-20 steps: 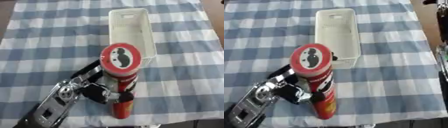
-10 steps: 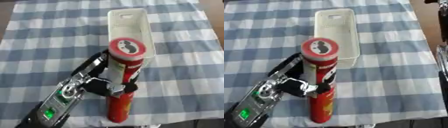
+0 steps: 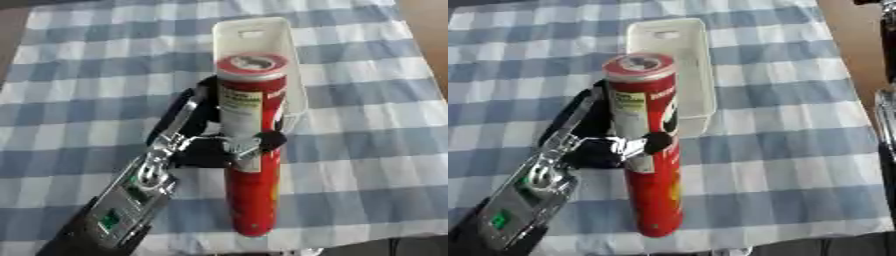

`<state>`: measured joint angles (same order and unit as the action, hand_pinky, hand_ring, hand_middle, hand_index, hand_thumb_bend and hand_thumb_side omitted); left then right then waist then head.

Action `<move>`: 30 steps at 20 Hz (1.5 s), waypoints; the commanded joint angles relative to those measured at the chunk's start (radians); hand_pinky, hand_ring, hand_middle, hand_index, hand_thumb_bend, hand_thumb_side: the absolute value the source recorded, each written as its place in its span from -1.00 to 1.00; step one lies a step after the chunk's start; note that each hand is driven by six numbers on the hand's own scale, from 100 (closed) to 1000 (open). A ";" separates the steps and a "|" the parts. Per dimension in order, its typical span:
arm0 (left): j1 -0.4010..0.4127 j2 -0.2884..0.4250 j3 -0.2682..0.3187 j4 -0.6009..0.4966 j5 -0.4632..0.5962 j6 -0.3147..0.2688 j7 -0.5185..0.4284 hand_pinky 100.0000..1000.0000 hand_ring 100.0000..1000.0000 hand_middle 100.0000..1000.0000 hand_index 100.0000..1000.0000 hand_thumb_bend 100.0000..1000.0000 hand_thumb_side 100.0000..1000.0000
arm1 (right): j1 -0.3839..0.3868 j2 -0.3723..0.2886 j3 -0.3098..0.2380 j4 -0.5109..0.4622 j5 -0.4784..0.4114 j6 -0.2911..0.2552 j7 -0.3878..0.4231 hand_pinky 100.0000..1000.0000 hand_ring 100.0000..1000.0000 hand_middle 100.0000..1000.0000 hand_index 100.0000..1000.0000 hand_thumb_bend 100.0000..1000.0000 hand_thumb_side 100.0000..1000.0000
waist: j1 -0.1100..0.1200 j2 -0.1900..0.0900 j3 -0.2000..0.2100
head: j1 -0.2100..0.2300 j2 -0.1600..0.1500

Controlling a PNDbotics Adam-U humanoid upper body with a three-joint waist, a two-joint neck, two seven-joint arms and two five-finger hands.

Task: Pick up objects on the table and place them in the box.

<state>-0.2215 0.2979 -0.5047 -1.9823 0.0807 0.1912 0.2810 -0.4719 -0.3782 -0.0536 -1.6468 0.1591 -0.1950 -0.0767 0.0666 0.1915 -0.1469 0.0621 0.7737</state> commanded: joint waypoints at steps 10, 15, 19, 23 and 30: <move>-0.132 0.212 0.174 -0.018 -0.001 -0.031 0.124 -1.00 -1.00 -0.75 -0.28 0.01 -0.56 | 0.001 -0.005 -0.011 -0.022 0.019 0.006 -0.014 0.15 0.56 0.68 1.00 -1.00 0.71 | -0.017 -0.044 0.016 | 0.012 -0.004; -0.200 0.303 0.232 -0.018 0.106 -0.011 0.152 -1.00 -1.00 -0.75 -0.28 -0.01 -0.56 | 0.005 -0.002 -0.009 -0.021 0.018 0.006 -0.012 0.15 0.56 0.68 1.00 -1.00 0.71 | -0.016 -0.049 0.010 | 0.018 -0.004; -0.256 0.315 0.257 -0.018 0.173 -0.002 0.166 -1.00 -1.00 -0.75 -0.29 -0.02 -0.55 | 0.004 -0.002 -0.008 -0.018 0.017 0.006 -0.012 0.15 0.56 0.68 1.00 -1.00 0.71 | -0.018 -0.051 0.006 | 0.021 -0.004; -0.320 0.311 0.275 -0.018 0.219 0.019 0.178 -1.00 -1.00 -0.74 -0.29 -0.03 -0.55 | 0.006 -0.001 -0.004 -0.015 0.016 0.006 -0.009 0.15 0.56 0.68 1.00 -1.00 0.71 | -0.017 -0.054 0.004 | 0.021 -0.004; -0.406 0.308 0.288 -0.018 0.260 0.059 0.174 -1.00 -1.00 -0.74 -0.28 -0.03 -0.54 | 0.005 -0.002 0.005 -0.012 0.012 0.005 0.001 0.14 0.56 0.67 1.00 -1.00 0.71 | -0.007 -0.058 -0.011 | 0.021 -0.004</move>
<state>-0.6068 0.5889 -0.2370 -1.9829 0.3314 0.2433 0.4534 -0.4552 -0.3689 -0.0477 -1.6474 0.1728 -0.1898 -0.0808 0.0636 0.1534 -0.1597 0.0765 0.7737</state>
